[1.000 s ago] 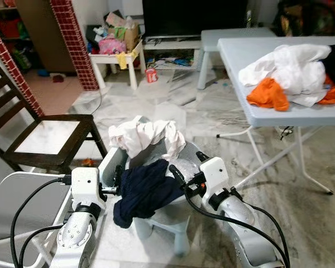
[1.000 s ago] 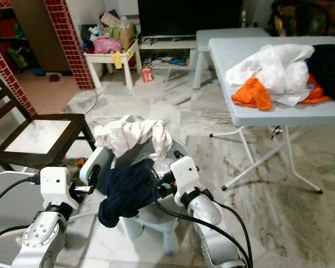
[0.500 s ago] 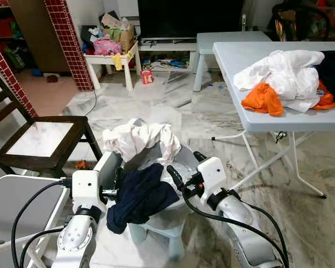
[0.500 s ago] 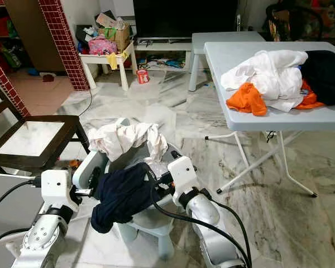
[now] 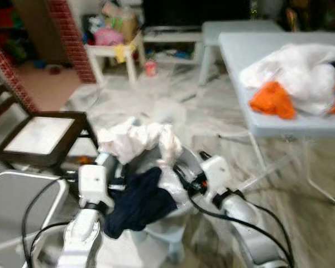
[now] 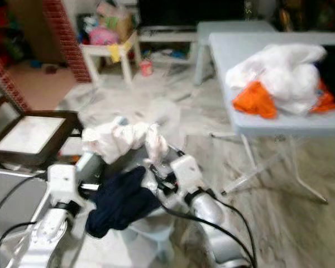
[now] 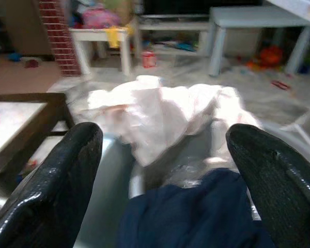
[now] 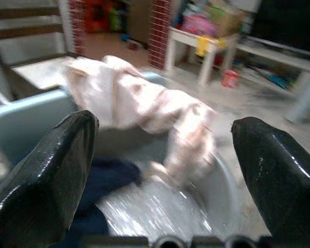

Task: Hang hanger

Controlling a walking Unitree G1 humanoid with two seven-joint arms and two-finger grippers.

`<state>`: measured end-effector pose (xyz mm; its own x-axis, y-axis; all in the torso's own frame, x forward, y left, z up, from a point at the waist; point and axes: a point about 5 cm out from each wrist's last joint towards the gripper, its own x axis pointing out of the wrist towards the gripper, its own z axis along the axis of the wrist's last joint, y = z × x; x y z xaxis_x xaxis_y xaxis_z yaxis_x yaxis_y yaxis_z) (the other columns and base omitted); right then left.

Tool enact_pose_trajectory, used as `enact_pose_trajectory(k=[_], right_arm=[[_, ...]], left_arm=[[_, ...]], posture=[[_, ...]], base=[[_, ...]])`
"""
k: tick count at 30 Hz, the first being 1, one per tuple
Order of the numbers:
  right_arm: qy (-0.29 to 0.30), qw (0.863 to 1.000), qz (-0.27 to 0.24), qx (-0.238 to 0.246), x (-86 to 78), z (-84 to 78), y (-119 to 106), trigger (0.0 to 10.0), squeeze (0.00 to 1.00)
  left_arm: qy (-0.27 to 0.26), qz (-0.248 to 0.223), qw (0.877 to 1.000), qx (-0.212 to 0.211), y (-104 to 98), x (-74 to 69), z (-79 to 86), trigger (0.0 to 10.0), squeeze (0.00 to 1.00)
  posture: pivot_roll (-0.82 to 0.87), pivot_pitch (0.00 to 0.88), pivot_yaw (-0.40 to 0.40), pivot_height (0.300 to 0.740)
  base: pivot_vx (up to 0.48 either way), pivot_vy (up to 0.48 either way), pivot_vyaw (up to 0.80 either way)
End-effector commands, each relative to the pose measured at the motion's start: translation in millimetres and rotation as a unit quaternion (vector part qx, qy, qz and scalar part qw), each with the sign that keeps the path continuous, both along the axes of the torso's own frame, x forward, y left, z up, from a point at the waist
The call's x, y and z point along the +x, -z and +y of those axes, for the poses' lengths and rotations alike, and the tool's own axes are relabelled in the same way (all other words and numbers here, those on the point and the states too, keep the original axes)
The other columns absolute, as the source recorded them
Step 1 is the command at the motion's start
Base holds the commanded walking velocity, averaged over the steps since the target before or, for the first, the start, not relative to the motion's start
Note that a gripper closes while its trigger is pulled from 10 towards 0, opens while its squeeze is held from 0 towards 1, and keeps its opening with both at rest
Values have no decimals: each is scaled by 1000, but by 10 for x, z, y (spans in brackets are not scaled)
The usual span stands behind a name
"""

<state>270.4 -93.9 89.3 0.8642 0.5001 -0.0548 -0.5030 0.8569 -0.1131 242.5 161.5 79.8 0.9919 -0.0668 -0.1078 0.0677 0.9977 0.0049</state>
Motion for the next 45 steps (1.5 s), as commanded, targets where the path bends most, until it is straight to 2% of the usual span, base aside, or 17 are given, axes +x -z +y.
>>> enact_pose_trajectory(k=[1,8,13,18,25,30,34,35,37,41,45], right_arm=[[-19,1000,-7,8,-12,130,-43,10000,0],[-27,1000,9,10,-42,118,-4,10000,0],[-48,998,33,-4,-111,56,80,10000,0],[-56,998,39,-9,-130,11,80,10000,0],[-68,996,49,-13,-188,-20,69,10000,0],[-71,995,68,-25,-312,-93,66,10000,0],[-64,994,82,-41,-400,-194,57,10000,0],[-63,993,89,-48,-441,-234,50,10000,0],[-62,993,92,-50,-458,-251,46,10000,0],[-53,992,100,-57,-507,-298,21,10000,0],[-57,991,110,-55,-545,-281,-1,10000,0]], left_arm=[[-24,8,1000,9,42,-35,127,10000,0],[-39,34,998,30,147,-90,155,10000,0],[-31,79,995,44,354,-203,182,10000,0],[-25,102,994,40,499,-295,158,10000,0],[-17,133,990,39,673,-320,143,10000,0],[14,162,986,32,890,-274,197,10000,0],[17,195,980,32,1018,-211,328,10000,0],[15,207,977,52,1060,-173,393,10000,0],[12,208,976,61,1071,-151,427,10000,0],[1,238,970,49,1120,-26,490,10000,0],[8,241,970,23,1092,110,388,10000,0]], posture=[[-41,10,67,740],[-35,14,58,740],[-35,20,45,740],[-44,27,32,740],[-68,46,20,740],[-148,97,-7,740],[-199,126,-19,740],[-221,132,-20,740],[-221,132,-20,740],[-266,140,-14,740],[-291,139,-12,740]], base=[[0,0,0],[0,0,0],[0,0,0],[0,0,0],[0,0,0],[0,0,0],[0,0,0],[0,0,0],[0,0,0],[0,0,0],[0,0,0]])
